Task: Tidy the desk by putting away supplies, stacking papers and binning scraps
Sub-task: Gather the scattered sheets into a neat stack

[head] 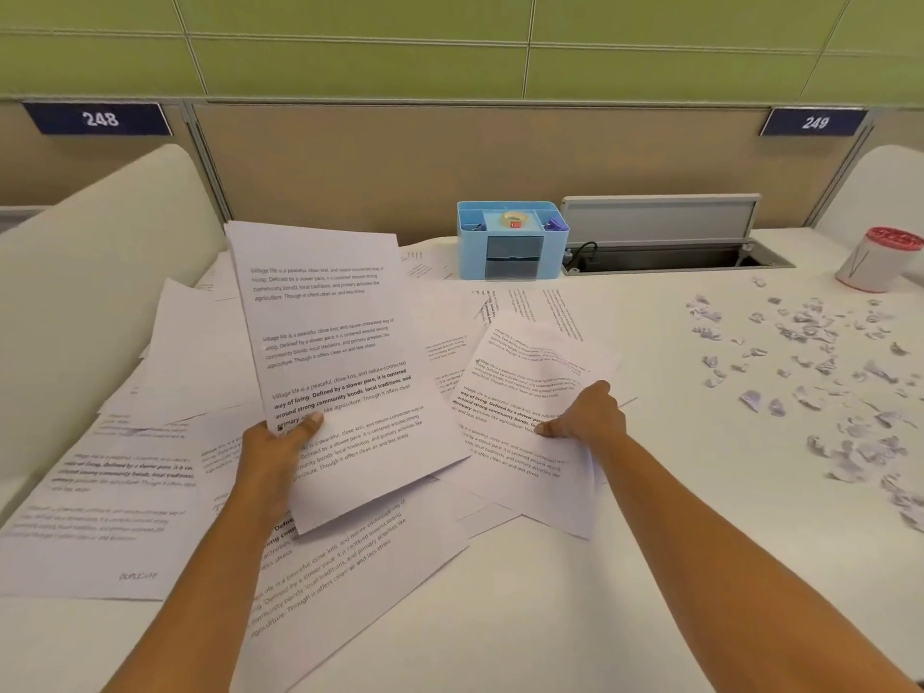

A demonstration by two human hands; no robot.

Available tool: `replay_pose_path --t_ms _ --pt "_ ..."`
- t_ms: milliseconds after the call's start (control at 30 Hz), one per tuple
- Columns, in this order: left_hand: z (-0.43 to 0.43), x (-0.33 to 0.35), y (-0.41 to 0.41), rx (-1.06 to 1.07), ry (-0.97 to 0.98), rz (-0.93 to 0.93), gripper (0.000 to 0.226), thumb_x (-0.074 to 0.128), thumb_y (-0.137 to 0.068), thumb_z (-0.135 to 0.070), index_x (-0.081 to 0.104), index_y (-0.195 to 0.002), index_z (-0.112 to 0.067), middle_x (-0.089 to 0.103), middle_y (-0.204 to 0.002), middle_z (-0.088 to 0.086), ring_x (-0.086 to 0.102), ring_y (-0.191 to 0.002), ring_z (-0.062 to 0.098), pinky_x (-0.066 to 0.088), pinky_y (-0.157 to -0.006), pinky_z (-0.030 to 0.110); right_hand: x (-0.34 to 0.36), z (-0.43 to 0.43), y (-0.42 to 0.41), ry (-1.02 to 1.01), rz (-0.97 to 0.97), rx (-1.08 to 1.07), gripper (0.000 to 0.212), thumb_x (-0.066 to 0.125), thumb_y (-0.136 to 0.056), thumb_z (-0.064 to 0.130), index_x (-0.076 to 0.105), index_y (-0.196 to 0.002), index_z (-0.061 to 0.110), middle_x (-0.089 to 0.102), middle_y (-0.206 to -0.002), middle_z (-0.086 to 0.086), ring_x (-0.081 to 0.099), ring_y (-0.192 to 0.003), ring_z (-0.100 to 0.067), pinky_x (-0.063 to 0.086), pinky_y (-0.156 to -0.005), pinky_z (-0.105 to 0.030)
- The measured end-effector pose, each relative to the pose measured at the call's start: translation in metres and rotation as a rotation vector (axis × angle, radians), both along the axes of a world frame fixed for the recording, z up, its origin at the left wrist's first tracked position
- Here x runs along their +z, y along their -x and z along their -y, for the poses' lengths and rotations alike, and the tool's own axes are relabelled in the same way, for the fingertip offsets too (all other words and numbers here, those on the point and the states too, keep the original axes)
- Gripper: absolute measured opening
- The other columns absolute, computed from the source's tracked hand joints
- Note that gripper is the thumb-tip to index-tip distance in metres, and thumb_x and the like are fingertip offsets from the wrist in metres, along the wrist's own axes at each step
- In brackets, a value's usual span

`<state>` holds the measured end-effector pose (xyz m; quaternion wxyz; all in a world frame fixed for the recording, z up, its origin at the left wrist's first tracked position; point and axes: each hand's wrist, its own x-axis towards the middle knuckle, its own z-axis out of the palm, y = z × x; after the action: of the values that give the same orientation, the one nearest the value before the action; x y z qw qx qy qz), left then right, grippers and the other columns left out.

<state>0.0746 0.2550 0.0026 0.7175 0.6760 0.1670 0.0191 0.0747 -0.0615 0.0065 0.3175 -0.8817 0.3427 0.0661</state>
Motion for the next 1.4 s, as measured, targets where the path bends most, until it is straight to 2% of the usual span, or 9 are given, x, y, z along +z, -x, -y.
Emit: replay_pose_path --t_ms 100,267,433,533,667,800,933,1167,1400 --pt "-0.005 0.001 0.004 0.027 -0.006 0.010 0.027 0.066 -0.084 -0.014 0.056 -0.108 -0.006 0.064 -0.093 0.008 0.062 -0.076 0.022 0.050 -0.072 0.031 0.001 0.000 0.000 -0.034 0.045 -0.002 0.091 0.084 -0.065 0.023 0.024 -0.130 0.003 0.050 -0.130 -0.013 0.048 -0.122 -0.033 0.041 -0.094 -0.037" --pt "-0.016 0.003 0.007 0.071 -0.002 0.006 0.047 0.068 -0.082 -0.019 0.053 -0.123 -0.001 0.062 -0.114 0.012 0.060 -0.102 0.030 0.046 -0.093 0.046 0.008 -0.002 -0.008 -0.010 0.213 0.057 0.096 0.072 -0.074 0.002 0.008 -0.145 0.011 0.059 -0.119 -0.016 0.058 -0.108 -0.033 0.045 -0.083 -0.033" --pt "-0.027 0.004 0.010 0.109 0.014 -0.002 0.054 0.070 -0.080 -0.022 0.051 -0.126 -0.003 0.062 -0.119 0.012 0.059 -0.106 0.033 0.044 -0.096 0.053 0.015 -0.004 -0.025 -0.255 0.240 0.193 0.082 0.076 -0.071 0.002 0.031 -0.139 0.013 0.056 -0.126 -0.015 0.056 -0.112 -0.033 0.046 -0.097 -0.041" --pt "-0.032 0.004 0.012 0.150 0.056 -0.005 0.053 0.069 -0.081 -0.019 0.050 -0.126 -0.001 0.061 -0.118 0.012 0.060 -0.104 0.031 0.047 -0.090 0.049 0.010 -0.013 -0.034 -0.267 0.177 0.313 0.080 0.079 -0.068 0.005 0.036 -0.135 0.014 0.056 -0.126 -0.013 0.056 -0.112 -0.032 0.046 -0.098 -0.042" --pt "-0.035 0.004 0.015 0.180 0.068 -0.012 0.052 0.068 -0.082 -0.016 0.048 -0.128 -0.001 0.061 -0.117 0.012 0.060 -0.103 0.031 0.047 -0.087 0.047 0.002 -0.024 -0.045 -0.121 0.109 0.431 0.089 0.083 -0.067 0.018 0.030 -0.139 0.012 0.048 -0.135 -0.013 0.044 -0.125 -0.030 0.039 -0.101 -0.036" --pt "-0.031 0.003 0.017 0.183 0.057 -0.018 0.049 0.067 -0.082 -0.015 0.050 -0.126 -0.001 0.060 -0.117 0.013 0.059 -0.105 0.032 0.046 -0.092 0.051 -0.001 -0.035 -0.050 0.039 0.072 0.426 0.094 0.082 -0.067 0.032 0.026 -0.138 0.008 0.044 -0.135 -0.013 0.036 -0.130 -0.030 0.039 -0.100 -0.039" --pt "-0.022 0.002 0.018 0.161 0.054 -0.012 0.041 0.065 -0.084 -0.013 0.052 -0.122 -0.001 0.062 -0.111 0.012 0.061 -0.098 0.029 0.047 -0.087 0.043 -0.002 -0.037 -0.054 0.121 0.039 0.417 0.092 0.082 -0.065 0.039 0.029 -0.133 0.005 0.040 -0.133 -0.013 0.036 -0.128 -0.029 0.037 -0.102 -0.038" --pt "-0.013 0.000 0.019 0.130 0.061 0.002 0.028 0.064 -0.085 -0.012 0.057 -0.112 -0.009 0.064 -0.103 0.009 0.063 -0.085 0.023 0.048 -0.085 0.042 0.001 -0.036 -0.059 0.043 -0.049 0.389 0.091 0.085 -0.060 0.041 0.037 -0.127 0.002 0.045 -0.129 -0.013 0.046 -0.121 -0.029 0.041 -0.096 -0.036" --pt "-0.013 0.001 0.024 0.150 0.063 -0.001 0.010 0.063 -0.086 -0.010 0.059 -0.094 -0.015 0.064 -0.087 0.000 0.062 -0.078 0.020 0.050 -0.081 0.040 0.000 -0.036 -0.062 0.028 -0.116 0.383 0.066 0.085 -0.059 0.042 0.045 -0.100 0.009 0.056 -0.110 -0.008 0.051 -0.113 -0.029 0.044 -0.093 -0.037"
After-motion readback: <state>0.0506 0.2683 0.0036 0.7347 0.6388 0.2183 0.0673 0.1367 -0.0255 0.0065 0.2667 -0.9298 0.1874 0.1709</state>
